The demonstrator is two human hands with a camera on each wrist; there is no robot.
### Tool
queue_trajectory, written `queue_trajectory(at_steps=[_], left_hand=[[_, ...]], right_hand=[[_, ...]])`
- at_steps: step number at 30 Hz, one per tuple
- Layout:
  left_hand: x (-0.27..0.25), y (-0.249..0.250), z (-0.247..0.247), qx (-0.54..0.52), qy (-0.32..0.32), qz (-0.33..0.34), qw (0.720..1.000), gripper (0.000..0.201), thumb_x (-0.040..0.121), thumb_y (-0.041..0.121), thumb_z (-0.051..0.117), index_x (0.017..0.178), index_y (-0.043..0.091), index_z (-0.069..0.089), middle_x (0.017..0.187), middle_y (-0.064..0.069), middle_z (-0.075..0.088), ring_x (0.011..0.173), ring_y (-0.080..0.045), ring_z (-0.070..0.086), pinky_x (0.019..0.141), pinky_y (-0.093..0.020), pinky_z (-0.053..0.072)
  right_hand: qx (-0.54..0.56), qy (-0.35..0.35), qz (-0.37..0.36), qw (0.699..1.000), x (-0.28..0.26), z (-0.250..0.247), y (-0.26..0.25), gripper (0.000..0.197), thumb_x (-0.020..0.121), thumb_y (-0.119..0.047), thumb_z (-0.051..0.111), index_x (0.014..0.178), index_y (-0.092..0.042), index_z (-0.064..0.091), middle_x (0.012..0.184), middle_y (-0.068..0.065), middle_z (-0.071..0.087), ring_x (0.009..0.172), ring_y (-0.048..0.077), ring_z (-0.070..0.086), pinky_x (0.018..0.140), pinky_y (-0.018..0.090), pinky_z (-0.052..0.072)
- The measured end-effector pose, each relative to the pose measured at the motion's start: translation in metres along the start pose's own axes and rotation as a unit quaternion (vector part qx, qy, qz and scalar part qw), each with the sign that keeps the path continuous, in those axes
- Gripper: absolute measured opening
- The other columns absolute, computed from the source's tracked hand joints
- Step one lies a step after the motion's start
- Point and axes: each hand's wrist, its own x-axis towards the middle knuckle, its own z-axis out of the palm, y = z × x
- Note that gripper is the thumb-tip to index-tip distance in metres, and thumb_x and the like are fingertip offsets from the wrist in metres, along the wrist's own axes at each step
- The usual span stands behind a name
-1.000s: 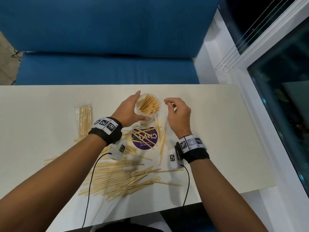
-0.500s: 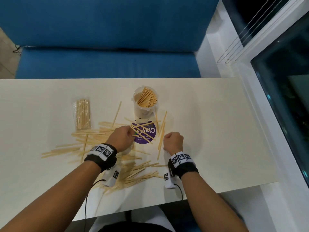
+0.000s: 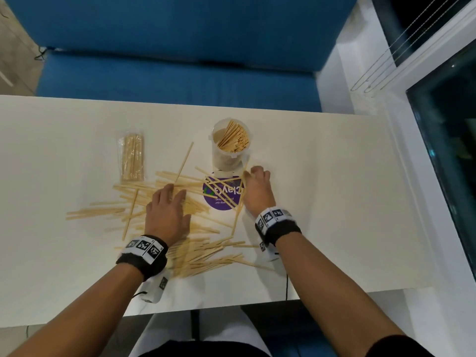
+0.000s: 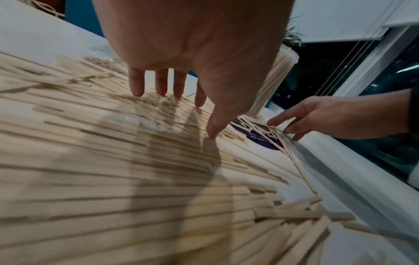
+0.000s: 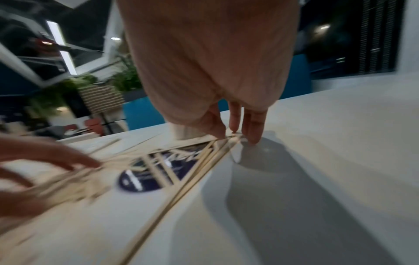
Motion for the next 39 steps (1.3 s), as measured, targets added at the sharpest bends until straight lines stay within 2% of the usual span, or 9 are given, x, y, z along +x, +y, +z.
queue_trajectory(at_steps=[6, 11, 14, 20, 24, 27, 32, 34, 39], left_hand=[[-0.002, 0.006, 0.006, -0.042, 0.021, 0.029, 0.998, 0.064, 0.077, 0.025, 0.08, 0.136, 0.013, 0.059, 0.149, -0.018, 0.045, 0.132, -0.042, 0.042, 0.1, -0.059, 0.046], [-0.003, -0.004, 0.005, -0.103, 0.083, 0.066, 0.989, 0.053, 0.078, 0.012, 0.075, 0.129, 0.013, 0.062, 0.144, -0.016, 0.05, 0.128, -0.038, 0.046, 0.101, -0.056, 0.045], [-0.006, -0.02, 0.003, -0.06, 0.06, 0.052, 0.995, 0.064, 0.077, 0.023, 0.072, 0.138, 0.014, 0.057, 0.149, -0.017, 0.047, 0.136, -0.041, 0.042, 0.106, -0.059, 0.041], [-0.013, -0.045, 0.001, -0.036, 0.002, 0.065, 0.997, 0.071, 0.083, 0.044, 0.052, 0.149, 0.018, 0.05, 0.159, -0.017, 0.038, 0.146, -0.04, 0.03, 0.115, -0.057, 0.034], [-0.018, -0.054, -0.001, -0.081, 0.03, 0.1, 0.991, 0.067, 0.08, 0.033, 0.055, 0.144, 0.011, 0.054, 0.155, -0.02, 0.041, 0.142, -0.041, 0.037, 0.111, -0.057, 0.04], [-0.019, -0.064, -0.001, -0.071, 0.047, 0.134, 0.987, 0.066, 0.08, 0.037, 0.056, 0.14, 0.009, 0.056, 0.152, -0.021, 0.044, 0.139, -0.042, 0.04, 0.109, -0.059, 0.041], [-0.028, -0.087, 0.008, 0.05, -0.026, 0.157, 0.986, 0.096, 0.082, 0.076, 0.049, 0.161, 0.028, 0.021, 0.17, -0.008, 0.005, 0.157, -0.029, 0.002, 0.124, -0.057, 0.014], [-0.029, -0.093, 0.012, 0.056, -0.033, 0.177, 0.982, 0.098, 0.084, 0.077, 0.049, 0.162, 0.03, 0.014, 0.171, -0.006, -0.006, 0.157, -0.026, -0.008, 0.125, -0.055, 0.009], [-0.027, -0.097, 0.012, 0.023, -0.019, 0.202, 0.979, 0.084, 0.091, 0.062, 0.058, 0.16, 0.028, 0.024, 0.171, -0.005, 0.006, 0.157, -0.025, 0.002, 0.124, -0.055, 0.017]], right_hand=[[0.052, -0.012, -0.052, 0.997, -0.055, 0.026, -0.029, 0.062, 0.081, 0.013, 0.054, 0.14, -0.004, 0.056, 0.138, 0.012, 0.043, 0.126, 0.027, 0.039, 0.108, 0.035, 0.047], [0.204, 0.05, 0.061, 0.976, -0.06, 0.017, -0.029, 0.052, 0.091, 0.009, 0.051, 0.141, -0.004, 0.056, 0.136, 0.014, 0.046, 0.126, 0.03, 0.047, 0.107, 0.035, 0.048], [0.129, 0.063, 0.092, 0.985, -0.052, 0.016, -0.023, 0.065, 0.087, -0.003, 0.06, 0.15, -0.011, 0.045, 0.144, 0.018, 0.04, 0.127, 0.035, 0.04, 0.102, 0.045, 0.049], [-0.104, -0.006, 0.032, 0.994, -0.058, 0.038, -0.048, 0.086, 0.08, -0.013, 0.071, 0.157, -0.016, 0.033, 0.159, 0.017, 0.025, 0.134, 0.035, 0.036, 0.108, 0.043, 0.044], [-0.086, -0.003, 0.001, 0.996, -0.082, 0.048, -0.069, 0.07, 0.08, -0.006, 0.063, 0.147, -0.013, 0.047, 0.147, 0.015, 0.038, 0.126, 0.031, 0.041, 0.107, 0.038, 0.044], [0.042, 0.03, 0.035, 0.998, -0.08, 0.043, -0.078, 0.067, 0.082, 0.006, 0.057, 0.147, -0.008, 0.049, 0.15, 0.012, 0.041, 0.134, 0.028, 0.043, 0.11, 0.04, 0.047], [0.044, -0.008, 0.077, 0.996, -0.064, 0.032, -0.092, 0.079, 0.088, 0.005, 0.055, 0.161, -0.003, 0.025, 0.169, 0.012, 0.021, 0.155, 0.028, 0.024, 0.122, 0.041, 0.035], [0.022, -0.028, 0.059, 0.998, -0.069, 0.037, -0.102, 0.077, 0.089, 0.003, 0.055, 0.16, -0.002, 0.027, 0.169, 0.014, 0.021, 0.156, 0.029, 0.021, 0.124, 0.04, 0.031], [0.116, -0.058, 0.008, 0.992, -0.089, 0.04, -0.11, 0.068, 0.091, 0.008, 0.053, 0.156, -0.008, 0.041, 0.165, 0.006, 0.035, 0.152, 0.022, 0.029, 0.119, 0.023, 0.018]])
